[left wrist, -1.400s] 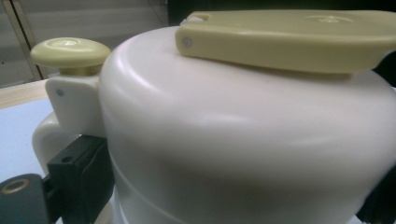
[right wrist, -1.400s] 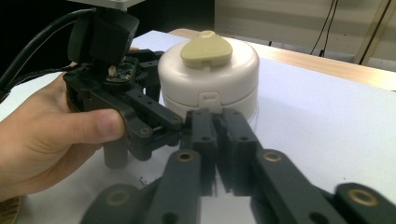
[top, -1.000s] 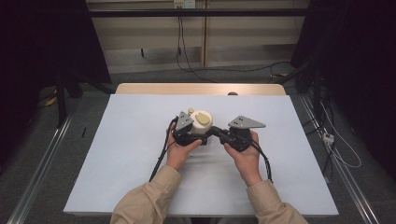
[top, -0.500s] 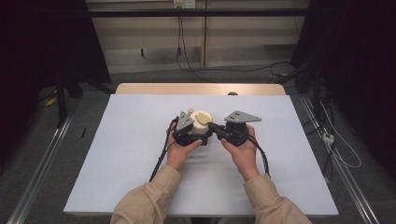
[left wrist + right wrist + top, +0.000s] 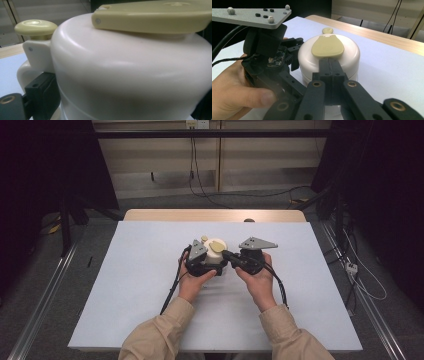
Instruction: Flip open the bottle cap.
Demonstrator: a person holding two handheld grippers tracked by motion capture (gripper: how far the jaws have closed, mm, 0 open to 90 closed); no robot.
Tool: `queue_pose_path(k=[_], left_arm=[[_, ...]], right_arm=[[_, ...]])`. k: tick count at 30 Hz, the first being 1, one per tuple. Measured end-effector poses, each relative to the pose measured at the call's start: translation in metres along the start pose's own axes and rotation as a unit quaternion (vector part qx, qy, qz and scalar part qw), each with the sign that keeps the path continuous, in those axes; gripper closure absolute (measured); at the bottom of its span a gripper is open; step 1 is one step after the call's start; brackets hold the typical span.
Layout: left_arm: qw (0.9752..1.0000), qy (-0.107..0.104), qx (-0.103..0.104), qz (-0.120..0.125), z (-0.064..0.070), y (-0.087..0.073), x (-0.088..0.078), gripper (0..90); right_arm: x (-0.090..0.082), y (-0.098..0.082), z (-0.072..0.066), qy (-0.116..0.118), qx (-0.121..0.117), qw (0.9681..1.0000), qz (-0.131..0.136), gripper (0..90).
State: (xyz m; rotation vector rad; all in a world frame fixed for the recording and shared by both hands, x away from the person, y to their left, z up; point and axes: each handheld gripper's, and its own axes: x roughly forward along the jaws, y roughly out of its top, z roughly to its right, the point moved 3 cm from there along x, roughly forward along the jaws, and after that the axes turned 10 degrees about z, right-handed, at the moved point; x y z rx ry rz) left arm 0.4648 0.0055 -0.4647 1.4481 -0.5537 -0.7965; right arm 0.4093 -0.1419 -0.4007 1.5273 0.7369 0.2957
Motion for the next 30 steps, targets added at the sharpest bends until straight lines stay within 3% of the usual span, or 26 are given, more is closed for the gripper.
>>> queue_pose_path(k=[30], left_arm=[[1.0000,0.000,0.002,-0.001,0.0002,0.0000,0.0000,5.8]], right_arm=[[0.0059,0.0091,-0.0048,-0.003,-0.017,0.9998,0.005,90.0]])
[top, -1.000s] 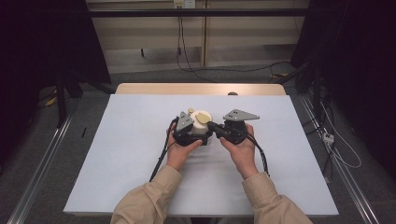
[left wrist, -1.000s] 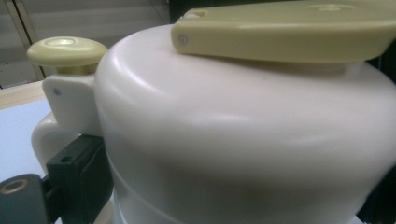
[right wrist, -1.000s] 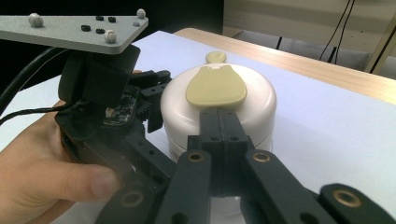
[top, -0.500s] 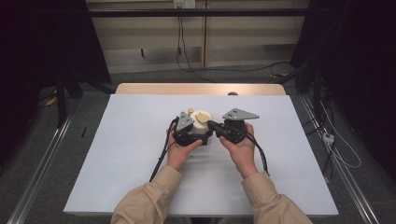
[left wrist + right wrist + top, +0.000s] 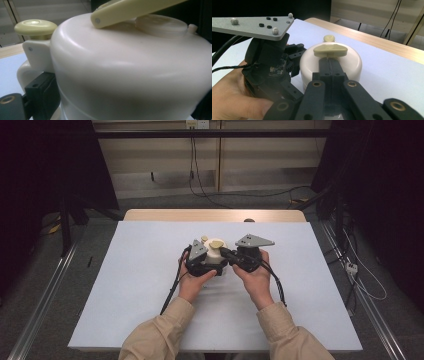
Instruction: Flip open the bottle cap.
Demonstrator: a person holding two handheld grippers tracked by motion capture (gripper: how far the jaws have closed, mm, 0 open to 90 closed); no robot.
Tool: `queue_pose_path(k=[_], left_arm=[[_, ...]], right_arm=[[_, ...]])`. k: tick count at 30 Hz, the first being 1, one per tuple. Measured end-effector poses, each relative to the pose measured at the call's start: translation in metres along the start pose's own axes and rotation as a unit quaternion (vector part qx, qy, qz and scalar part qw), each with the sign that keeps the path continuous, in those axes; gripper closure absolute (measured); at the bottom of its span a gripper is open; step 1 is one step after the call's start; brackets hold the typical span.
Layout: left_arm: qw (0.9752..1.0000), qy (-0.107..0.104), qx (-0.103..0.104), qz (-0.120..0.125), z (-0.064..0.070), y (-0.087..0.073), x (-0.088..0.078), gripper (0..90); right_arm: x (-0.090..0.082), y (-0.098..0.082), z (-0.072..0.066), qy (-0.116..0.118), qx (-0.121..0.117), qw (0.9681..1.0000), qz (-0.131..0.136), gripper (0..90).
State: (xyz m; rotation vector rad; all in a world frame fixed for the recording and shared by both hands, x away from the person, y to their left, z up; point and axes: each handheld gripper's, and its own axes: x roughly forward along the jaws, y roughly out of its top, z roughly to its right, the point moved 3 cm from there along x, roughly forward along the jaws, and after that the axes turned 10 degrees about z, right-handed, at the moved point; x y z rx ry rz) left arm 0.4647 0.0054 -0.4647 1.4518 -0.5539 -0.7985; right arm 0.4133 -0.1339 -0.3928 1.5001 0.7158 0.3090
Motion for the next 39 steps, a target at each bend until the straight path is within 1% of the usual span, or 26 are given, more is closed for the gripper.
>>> queue_pose_path(k=[13,19,21,24,39], left_arm=[[1.0000,0.000,-0.001,0.001,0.0001,0.0001,0.0002,5.8],[1.0000,0.000,-0.002,0.001,0.0001,0.0001,0.0002,5.8],[1.0000,0.001,-0.005,0.001,0.0005,0.0000,0.0003,5.8],[1.0000,0.000,-0.001,0.000,0.0000,0.0001,0.0003,5.8],[1.0000,0.000,-0.001,0.000,0.0000,0.0001,0.0003,5.8]], right_arm=[[0.0021,0.0036,-0.0009,-0.001,-0.004,1.0000,0.003,90.0],[0.0031,0.0048,-0.0007,-0.002,0.002,1.0000,0.005,90.0],[0.0037,0.0059,-0.0004,-0.002,-0.003,1.0000,0.006,90.0],[0.0046,0.0078,-0.0002,-0.003,-0.004,1.0000,0.006,90.0],[0.0072,0.0090,0.0004,-0.001,-0.003,1.0000,0.008,90.0]])
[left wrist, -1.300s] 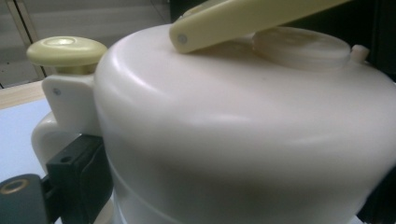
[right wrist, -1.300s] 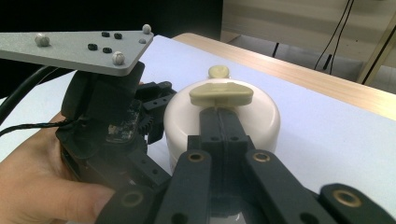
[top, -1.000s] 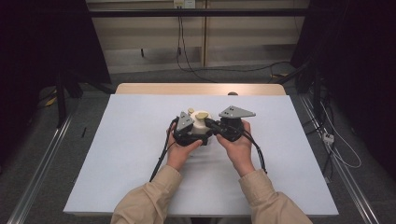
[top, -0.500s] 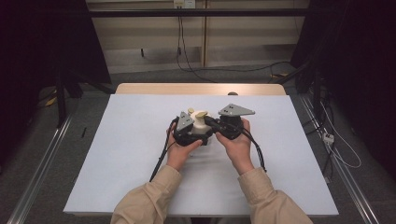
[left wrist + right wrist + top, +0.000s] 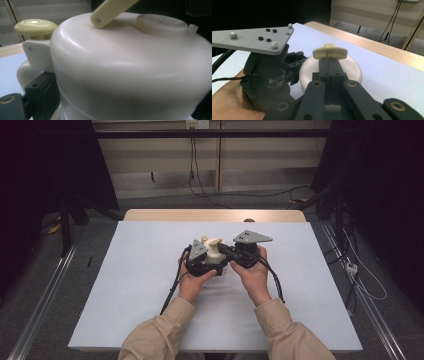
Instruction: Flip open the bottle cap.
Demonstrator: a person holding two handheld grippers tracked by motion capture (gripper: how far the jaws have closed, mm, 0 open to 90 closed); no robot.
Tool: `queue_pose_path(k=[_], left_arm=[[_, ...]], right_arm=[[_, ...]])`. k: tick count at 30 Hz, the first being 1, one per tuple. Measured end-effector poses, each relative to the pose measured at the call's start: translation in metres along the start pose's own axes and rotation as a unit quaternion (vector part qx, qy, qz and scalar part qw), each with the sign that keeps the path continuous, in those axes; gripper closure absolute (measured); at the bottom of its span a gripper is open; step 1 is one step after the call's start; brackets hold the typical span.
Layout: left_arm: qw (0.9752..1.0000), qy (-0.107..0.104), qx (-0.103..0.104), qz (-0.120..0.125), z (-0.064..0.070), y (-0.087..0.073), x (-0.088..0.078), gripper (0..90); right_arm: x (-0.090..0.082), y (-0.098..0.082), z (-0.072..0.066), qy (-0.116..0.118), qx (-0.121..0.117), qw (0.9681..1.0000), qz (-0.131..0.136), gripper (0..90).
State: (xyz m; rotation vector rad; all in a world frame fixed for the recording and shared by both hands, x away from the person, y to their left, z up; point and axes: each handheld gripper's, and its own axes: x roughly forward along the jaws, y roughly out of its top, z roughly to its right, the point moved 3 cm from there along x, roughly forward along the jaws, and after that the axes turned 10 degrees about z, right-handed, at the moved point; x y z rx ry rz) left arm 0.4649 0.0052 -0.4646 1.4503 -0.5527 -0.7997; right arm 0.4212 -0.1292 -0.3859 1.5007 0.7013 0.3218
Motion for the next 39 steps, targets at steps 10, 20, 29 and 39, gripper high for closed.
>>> queue_pose_path(k=[10,20,29,39], left_arm=[[1.0000,0.001,-0.002,0.001,0.0002,-0.0001,0.0001,5.8],[1.0000,0.001,-0.002,0.000,0.0003,-0.0001,0.0001,5.8],[1.0000,0.002,-0.002,0.000,0.0004,-0.0001,0.0001,5.8],[1.0000,0.002,-0.003,0.001,0.0004,-0.0001,0.0001,5.7]], right_arm=[[0.0019,0.0025,-0.0003,0.002,0.001,1.0000,0.003,90.0],[0.0046,0.0035,-0.0006,0.001,0.003,1.0000,0.006,90.0],[0.0066,0.0031,-0.0009,0.000,0.001,1.0000,0.005,90.0],[0.0085,0.0052,-0.0004,0.000,0.000,1.0000,0.007,90.0]])
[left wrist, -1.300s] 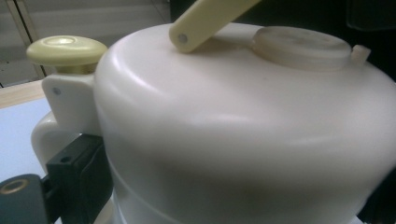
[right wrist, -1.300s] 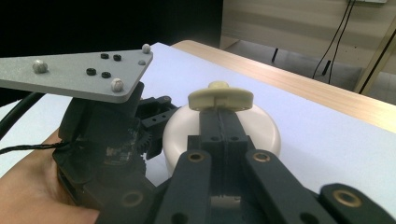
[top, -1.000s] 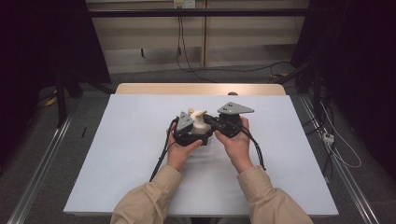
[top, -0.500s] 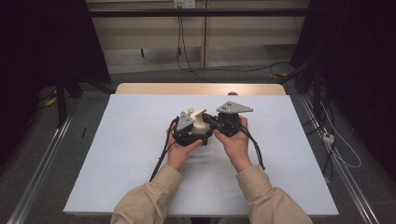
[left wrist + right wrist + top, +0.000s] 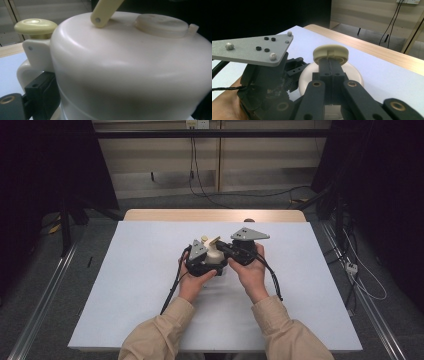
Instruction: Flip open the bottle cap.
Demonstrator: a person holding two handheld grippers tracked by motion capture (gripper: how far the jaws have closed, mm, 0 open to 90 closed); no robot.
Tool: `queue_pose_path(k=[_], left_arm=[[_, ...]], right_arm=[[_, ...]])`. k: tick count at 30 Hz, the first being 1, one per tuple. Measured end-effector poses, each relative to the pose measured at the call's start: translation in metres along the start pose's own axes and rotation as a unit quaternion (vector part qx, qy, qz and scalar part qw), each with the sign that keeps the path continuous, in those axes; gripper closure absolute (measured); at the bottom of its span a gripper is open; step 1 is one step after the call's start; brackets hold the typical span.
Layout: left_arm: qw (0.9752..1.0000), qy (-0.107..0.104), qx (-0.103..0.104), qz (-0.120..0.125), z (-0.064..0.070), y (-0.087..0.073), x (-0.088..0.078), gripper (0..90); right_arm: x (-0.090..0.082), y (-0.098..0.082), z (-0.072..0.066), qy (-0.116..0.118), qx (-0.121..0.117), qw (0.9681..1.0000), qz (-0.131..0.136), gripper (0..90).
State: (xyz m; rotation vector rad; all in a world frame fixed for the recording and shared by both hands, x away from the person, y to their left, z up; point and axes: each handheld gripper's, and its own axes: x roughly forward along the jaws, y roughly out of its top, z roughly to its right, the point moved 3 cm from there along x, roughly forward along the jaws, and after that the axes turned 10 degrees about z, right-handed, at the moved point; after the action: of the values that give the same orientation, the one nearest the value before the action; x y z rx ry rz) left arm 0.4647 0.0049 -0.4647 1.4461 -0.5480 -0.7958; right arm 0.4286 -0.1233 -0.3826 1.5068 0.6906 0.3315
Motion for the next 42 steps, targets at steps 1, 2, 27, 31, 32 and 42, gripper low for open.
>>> queue_pose_path(k=[1,2,27,31,32,42], left_arm=[[1.0000,0.000,0.001,-0.001,0.000,0.000,0.000,5.8],[1.0000,0.000,0.000,0.000,0.000,0.000,0.000,5.7],[1.0000,0.000,0.000,0.000,0.000,0.000,0.000,5.7],[1.0000,0.000,0.001,-0.001,0.000,0.000,0.000,5.7],[1.0000,0.000,0.001,-0.001,0.000,0.000,0.000,5.7],[1.0000,0.000,0.001,-0.001,0.000,0.000,0.000,5.7]], right_arm=[[0.000,0.000,0.000,0.000,0.001,1.0000,0.001,90.0],[0.000,0.000,0.000,-0.001,0.000,1.0000,0.000,90.0],[0.008,0.002,-0.002,0.002,0.000,1.0000,0.002,90.0],[0.009,0.001,-0.002,0.003,-0.001,1.0000,0.002,90.0],[0.009,0.001,-0.002,0.002,-0.001,1.0000,0.002,90.0],[0.014,0.003,-0.003,0.005,0.003,1.0000,0.003,90.0]])
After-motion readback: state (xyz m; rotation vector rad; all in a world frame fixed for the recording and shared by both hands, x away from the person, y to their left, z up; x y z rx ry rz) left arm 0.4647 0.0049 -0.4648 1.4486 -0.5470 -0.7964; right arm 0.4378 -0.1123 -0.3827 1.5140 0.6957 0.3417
